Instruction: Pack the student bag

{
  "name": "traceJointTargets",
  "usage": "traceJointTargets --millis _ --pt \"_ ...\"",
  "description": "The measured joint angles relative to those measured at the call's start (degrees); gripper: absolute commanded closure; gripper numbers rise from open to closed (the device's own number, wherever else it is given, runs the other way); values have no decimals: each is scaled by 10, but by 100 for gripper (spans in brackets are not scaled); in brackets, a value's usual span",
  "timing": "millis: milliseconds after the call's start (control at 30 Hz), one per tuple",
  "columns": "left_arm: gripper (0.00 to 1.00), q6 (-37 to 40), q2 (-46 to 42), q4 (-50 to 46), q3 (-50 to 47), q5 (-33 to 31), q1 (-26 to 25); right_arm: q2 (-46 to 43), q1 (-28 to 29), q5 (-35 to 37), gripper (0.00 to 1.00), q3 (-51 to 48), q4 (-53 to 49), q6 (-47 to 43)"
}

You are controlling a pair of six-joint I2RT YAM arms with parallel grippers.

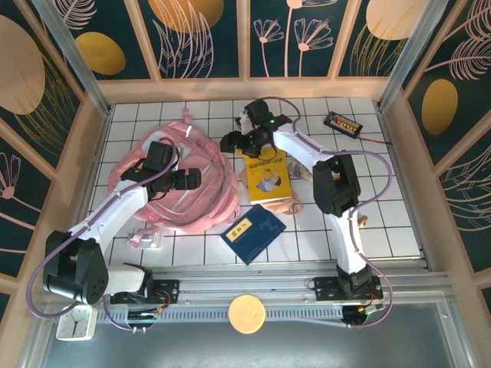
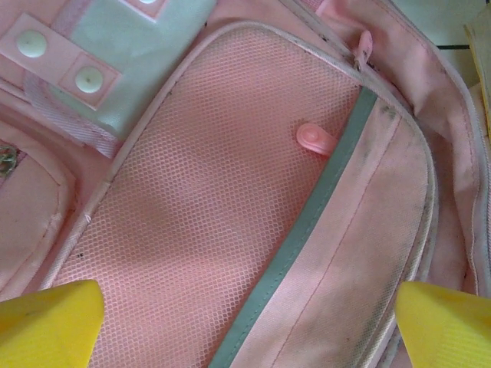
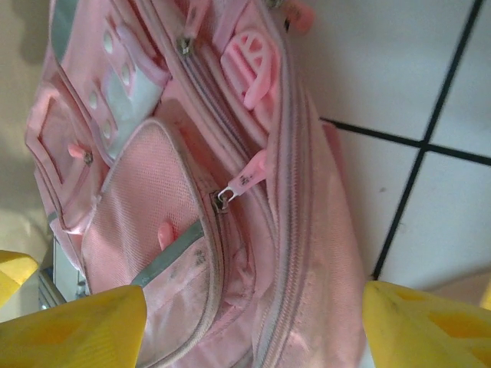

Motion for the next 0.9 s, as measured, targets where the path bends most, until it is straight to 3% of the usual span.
traceJointTargets --millis 200,333,400,733,800,900 --pt "6 24 31 -19 3 -17 -59 23 14 -3 27 5 -20 0" --pt "14 46 71 -29 8 -42 -103 23 13 -3 27 3 -21 0" --pt "21 52 85 -33 8 -54 -107 23 13 -3 27 -4 -19 0" --pt "41 82 168 -37 65 -89 -108 20 13 -8 28 -54 10 6" --pt "52 89 182 -34 72 -89 -109 18 14 -9 28 -59 14 7" --pt "91 97 188 -31 72 -88 -109 11 13 -9 28 -67 20 7"
